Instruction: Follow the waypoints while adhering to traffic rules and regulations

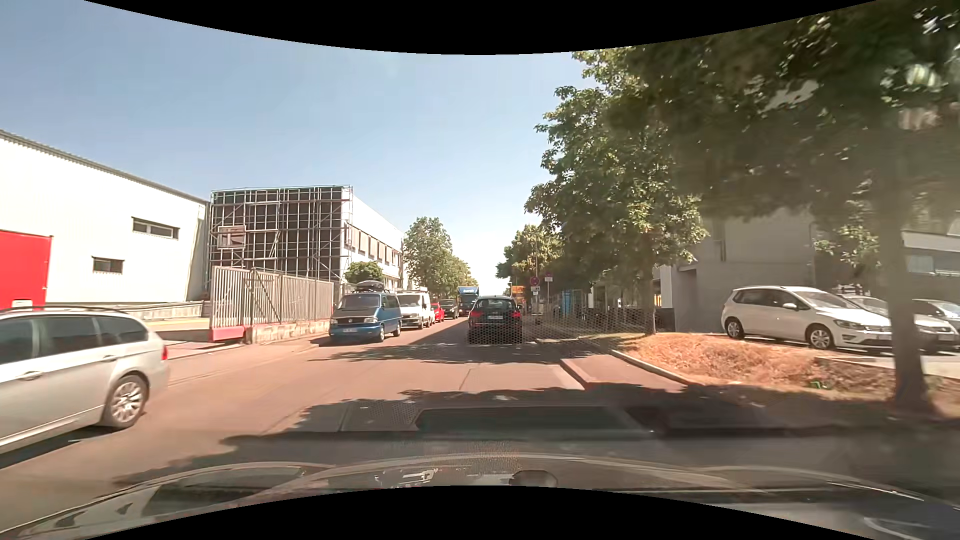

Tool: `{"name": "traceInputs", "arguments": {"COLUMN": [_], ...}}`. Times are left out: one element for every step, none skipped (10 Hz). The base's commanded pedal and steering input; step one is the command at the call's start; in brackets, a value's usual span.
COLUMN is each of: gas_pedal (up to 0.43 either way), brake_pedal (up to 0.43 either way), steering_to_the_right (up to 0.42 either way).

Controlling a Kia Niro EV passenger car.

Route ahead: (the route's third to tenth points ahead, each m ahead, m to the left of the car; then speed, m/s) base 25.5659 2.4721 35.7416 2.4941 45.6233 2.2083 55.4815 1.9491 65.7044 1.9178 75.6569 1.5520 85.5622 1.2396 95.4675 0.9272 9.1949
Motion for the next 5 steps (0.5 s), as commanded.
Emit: {"name": "traceInputs", "arguments": {"gas_pedal": [0.118,0.087,0.079,0.079,0.079], "brake_pedal": [0.0,0.0,0.0,0.0,0.0], "steering_to_the_right": [0.005,0.005,0.006,0.005,0.006]}}
